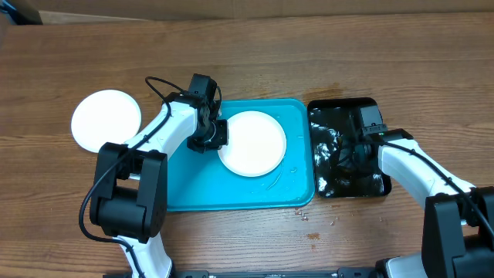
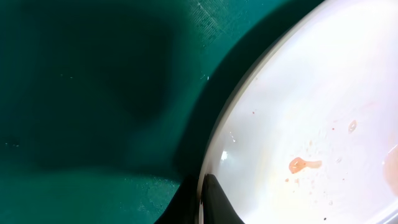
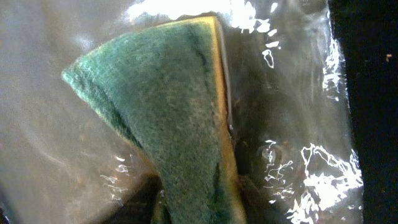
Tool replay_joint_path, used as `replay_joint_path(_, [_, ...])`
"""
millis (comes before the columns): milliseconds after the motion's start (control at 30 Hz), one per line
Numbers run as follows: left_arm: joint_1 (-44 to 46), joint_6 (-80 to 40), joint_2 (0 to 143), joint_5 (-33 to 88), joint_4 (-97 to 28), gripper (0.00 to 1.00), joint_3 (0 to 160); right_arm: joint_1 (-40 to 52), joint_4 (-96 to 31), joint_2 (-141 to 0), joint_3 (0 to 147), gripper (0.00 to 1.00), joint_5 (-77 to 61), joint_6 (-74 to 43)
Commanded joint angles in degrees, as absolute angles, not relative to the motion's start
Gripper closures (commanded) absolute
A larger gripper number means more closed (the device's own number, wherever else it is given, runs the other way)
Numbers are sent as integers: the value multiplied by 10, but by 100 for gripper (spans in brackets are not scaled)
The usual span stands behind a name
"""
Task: Clean dirty plates on tray and stack at the side
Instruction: 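Return the sponge to the black tray and rinse it with the right gripper, then lift the white plate with the left gripper and tip it over the black tray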
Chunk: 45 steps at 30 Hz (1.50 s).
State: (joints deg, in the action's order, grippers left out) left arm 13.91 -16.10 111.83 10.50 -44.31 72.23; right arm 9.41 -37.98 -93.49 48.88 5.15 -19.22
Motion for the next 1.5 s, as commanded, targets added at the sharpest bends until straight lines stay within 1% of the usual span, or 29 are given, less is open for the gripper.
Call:
replay_joint_path(0, [143,-134,1135,84,-443,96,714,93,-415,-926,526,28,49,-190])
replay_joint_path(33, [143,-130,1135,84,-443,96,717,93,-433,-926,542,24,49,-190])
replay_joint_path(67, [143,-128,1134,83,-444,96,719,93,-451,-926,559,22,51,-190])
replay_joint_path(100, [143,-128,1134,83,-447,96,724,93,-468,-926,576,14,52,-189])
replay_joint_path(200, [143,-129,1124,67,-458,96,741,93,-515,-926,632,6,56,-177])
replay_joint_path(233, [143,-130,1119,57,-461,96,745,92,-529,-926,651,0,61,-177])
replay_joint_path(333, [143,-149,1091,25,-465,96,757,84,-548,-926,693,0,84,-182])
replay_joint_path(467, [143,-172,1051,21,-460,96,763,54,-533,-926,706,0,86,-202])
replay_joint_path(567, [143,-185,1020,21,-455,96,764,9,-524,-926,706,0,85,-230])
replay_joint_path(733, [147,-211,987,26,-439,96,764,-70,-516,-926,706,0,85,-232])
replay_joint_path(867, [154,-213,985,28,-429,96,768,-105,-515,-926,706,0,85,-232])
replay_joint_path(1033, [175,-213,985,28,-393,96,770,-117,-515,-926,706,0,85,-232])
replay_joint_path(1167, [208,-213,985,16,-363,96,784,-116,-515,-926,706,0,85,-232])
replay_joint_path(1367, [275,-213,985,-29,-290,96,800,-116,-515,-926,706,0,85,-232])
replay_joint_path(1467, [315,-213,987,-76,-251,96,800,-116,-515,-926,706,0,85,-232])
